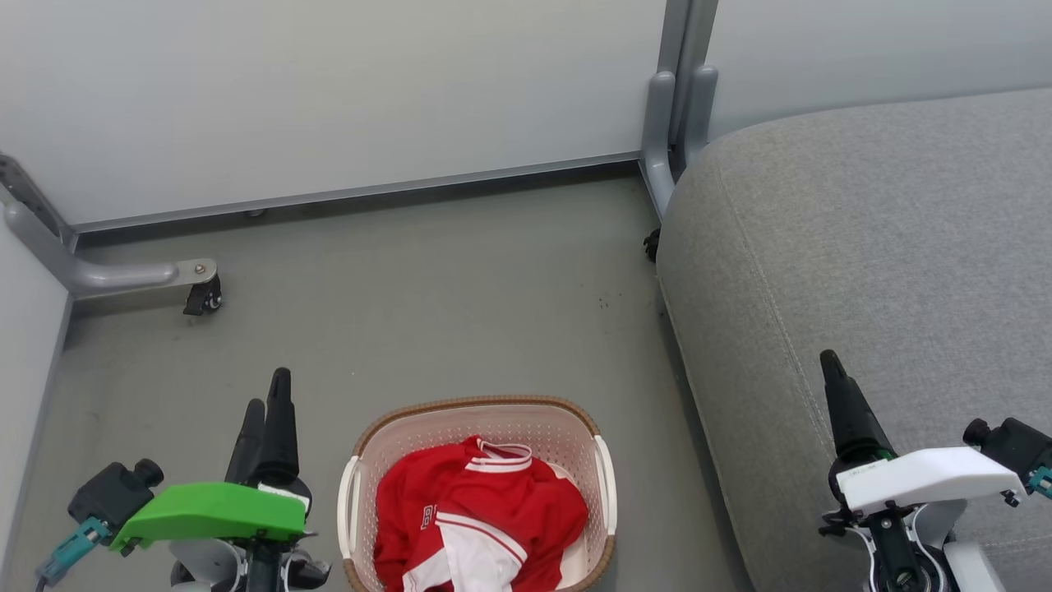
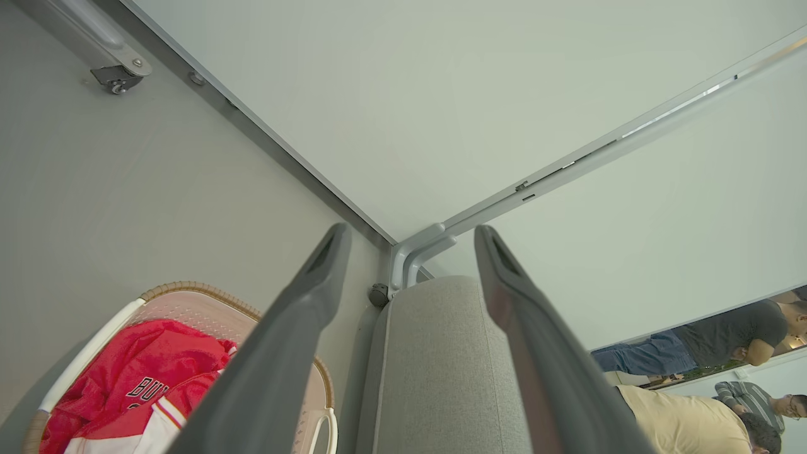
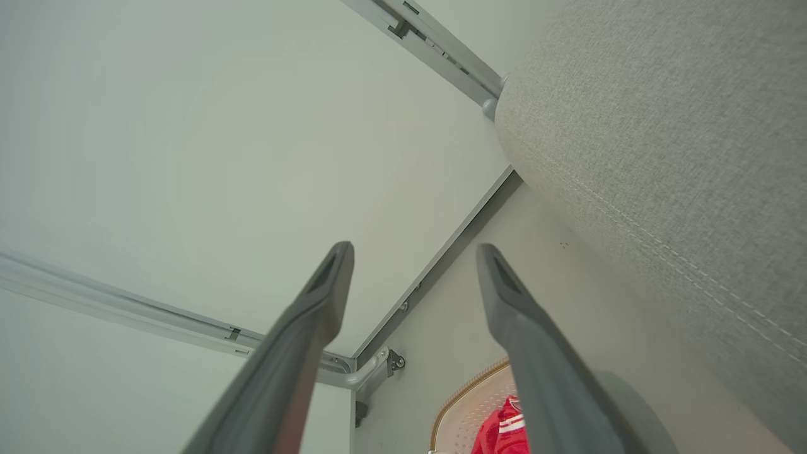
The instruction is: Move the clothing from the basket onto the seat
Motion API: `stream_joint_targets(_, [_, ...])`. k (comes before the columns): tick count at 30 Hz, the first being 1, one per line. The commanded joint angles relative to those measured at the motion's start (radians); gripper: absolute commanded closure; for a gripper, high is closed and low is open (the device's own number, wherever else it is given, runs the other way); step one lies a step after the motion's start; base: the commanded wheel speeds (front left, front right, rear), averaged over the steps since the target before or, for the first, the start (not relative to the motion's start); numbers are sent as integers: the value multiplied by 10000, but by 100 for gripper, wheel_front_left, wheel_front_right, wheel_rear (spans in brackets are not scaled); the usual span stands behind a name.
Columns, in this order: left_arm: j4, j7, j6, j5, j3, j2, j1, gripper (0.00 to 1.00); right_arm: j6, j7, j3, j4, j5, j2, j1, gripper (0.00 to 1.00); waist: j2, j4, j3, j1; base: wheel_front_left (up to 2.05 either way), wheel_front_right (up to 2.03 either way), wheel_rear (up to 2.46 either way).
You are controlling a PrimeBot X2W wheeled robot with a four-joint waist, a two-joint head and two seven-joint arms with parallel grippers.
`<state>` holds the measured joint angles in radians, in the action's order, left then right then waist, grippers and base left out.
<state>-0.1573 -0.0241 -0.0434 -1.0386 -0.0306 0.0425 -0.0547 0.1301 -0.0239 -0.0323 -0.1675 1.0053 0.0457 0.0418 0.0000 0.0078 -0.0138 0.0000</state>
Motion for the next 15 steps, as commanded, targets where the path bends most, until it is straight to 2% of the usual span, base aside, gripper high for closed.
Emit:
stream_joint_targets(1, [234,-103,57,358,-30,50,-61,0,4,-101,91,200,-355,59,-8,0,0,4,1,0,0,0,0])
stream_joint_targets(15, [678,-589,348,2329,-538,62,-17,0,5,-588,402,513,-2381,165,-145,0,0,69,-34,0,0,0,0])
